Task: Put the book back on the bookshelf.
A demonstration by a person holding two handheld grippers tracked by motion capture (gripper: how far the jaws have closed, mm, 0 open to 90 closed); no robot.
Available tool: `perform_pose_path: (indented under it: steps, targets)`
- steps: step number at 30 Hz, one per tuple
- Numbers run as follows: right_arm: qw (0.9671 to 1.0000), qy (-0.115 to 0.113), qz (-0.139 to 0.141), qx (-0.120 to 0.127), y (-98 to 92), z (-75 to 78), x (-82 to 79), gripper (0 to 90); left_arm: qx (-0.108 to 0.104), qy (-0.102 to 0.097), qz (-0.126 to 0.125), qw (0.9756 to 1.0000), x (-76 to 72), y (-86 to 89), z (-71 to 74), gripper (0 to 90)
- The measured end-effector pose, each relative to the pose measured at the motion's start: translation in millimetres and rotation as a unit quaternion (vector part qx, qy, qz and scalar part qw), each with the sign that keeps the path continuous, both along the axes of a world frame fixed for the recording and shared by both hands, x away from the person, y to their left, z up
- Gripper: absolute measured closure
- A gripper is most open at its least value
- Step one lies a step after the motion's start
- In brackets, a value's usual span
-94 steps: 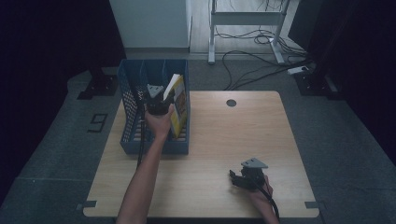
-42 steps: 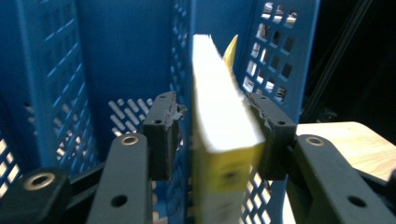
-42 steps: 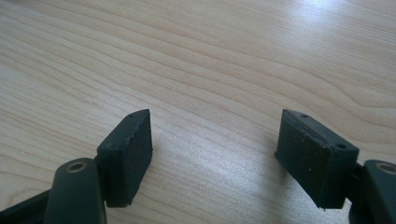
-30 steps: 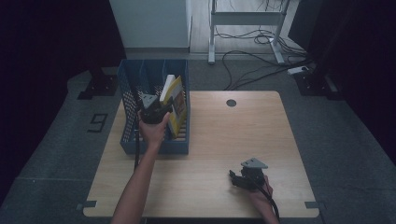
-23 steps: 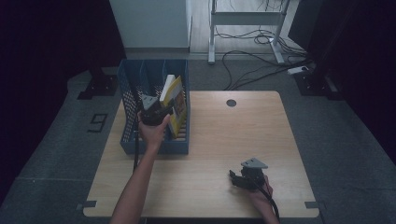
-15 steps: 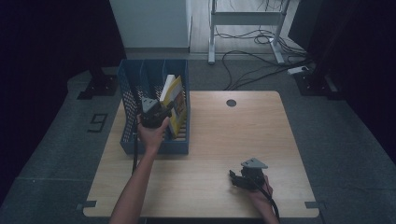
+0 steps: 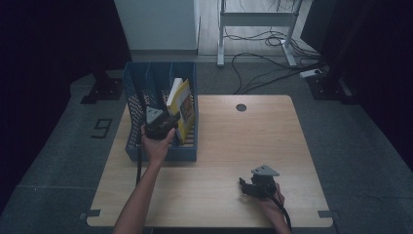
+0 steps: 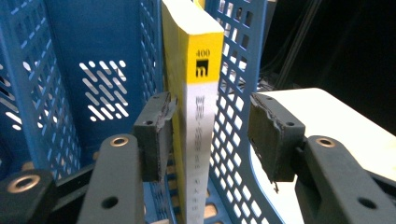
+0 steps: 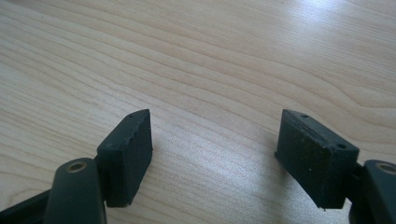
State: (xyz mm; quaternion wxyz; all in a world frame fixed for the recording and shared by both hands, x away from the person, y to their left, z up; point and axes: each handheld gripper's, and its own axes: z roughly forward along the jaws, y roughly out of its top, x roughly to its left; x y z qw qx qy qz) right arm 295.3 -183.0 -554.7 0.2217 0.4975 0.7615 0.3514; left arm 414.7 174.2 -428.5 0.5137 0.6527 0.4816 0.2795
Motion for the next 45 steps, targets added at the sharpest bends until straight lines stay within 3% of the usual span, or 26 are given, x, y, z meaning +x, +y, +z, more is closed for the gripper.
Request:
perform_pose_path:
  steps: [18, 23, 33, 37, 45]
  targets:
    - [1.0, 0.0, 0.0, 0.0, -0.1, 0.0, 0.1, 26.1, -0.02, 0.01, -0.07, 0.9973, -42.2, 6.9, -10.5, 47.6]
    - [1.0, 0.0, 0.0, 0.0, -0.1, 0.1, 0.0, 26.1, -0.012, 0.012, -0.083, 0.9964, -54.9, 2.7, -16.9, 47.0]
    - [1.0, 0.0, 0.001, 0.0, -0.1, 0.0, 0.1, 26.0, -0.017, 0.02, -0.096, 0.9951, -80.5, 2.7, -31.5, 46.6]
    - [1.0, 0.0, 0.001, 0.0, 0.0, 0.0, 0.1, 25.8, -0.006, 0.028, -0.106, 0.994, -92.0, 0.4, -40.9, 46.5]
    - [1.0, 0.0, 0.001, 0.0, 0.0, 0.0, 0.1, 25.7, -0.022, 0.063, -0.129, 0.9894, -107.2, 5.3, -57.0, 45.4]
